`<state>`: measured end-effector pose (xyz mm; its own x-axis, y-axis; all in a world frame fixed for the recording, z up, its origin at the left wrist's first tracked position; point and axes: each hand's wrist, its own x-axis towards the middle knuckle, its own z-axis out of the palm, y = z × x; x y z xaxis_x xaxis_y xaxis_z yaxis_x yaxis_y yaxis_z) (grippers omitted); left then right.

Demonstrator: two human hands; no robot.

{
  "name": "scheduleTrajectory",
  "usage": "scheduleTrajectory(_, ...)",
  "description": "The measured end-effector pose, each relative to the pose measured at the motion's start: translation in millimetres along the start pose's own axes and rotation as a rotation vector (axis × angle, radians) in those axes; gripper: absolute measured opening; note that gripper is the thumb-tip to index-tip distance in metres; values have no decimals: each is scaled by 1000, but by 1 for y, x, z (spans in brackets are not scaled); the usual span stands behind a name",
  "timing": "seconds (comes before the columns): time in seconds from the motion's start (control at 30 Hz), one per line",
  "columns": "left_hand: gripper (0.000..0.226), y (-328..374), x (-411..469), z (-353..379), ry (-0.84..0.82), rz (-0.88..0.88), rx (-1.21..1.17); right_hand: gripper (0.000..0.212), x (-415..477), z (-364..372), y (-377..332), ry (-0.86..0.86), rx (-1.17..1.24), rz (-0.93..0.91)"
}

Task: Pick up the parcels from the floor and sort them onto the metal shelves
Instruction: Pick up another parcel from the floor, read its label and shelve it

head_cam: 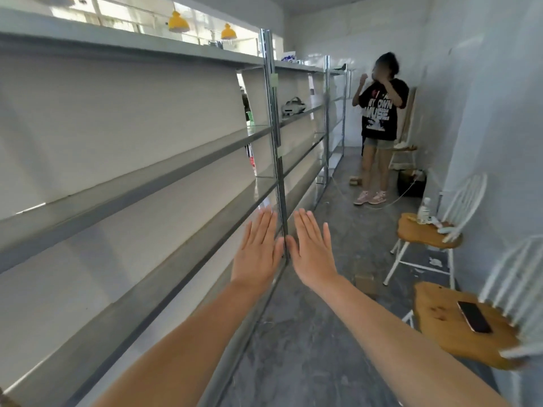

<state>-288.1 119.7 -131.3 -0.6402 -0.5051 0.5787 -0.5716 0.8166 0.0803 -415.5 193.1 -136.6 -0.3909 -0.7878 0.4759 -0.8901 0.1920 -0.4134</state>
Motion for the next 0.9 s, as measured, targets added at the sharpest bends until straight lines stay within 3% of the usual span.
scheduleTrajectory(0.23, 68, 74, 84, 66, -14, 84, -42, 60, 35, -35, 110, 50, 50, 191)
scheduleTrajectory(0.53, 63, 162, 117, 139, -79, 200, -89, 59, 26, -68, 228, 59, -121, 374)
scheduleTrajectory(0.9, 60, 151, 177, 205, -124, 255, -151, 59, 67, -42, 282, 40, -189, 501)
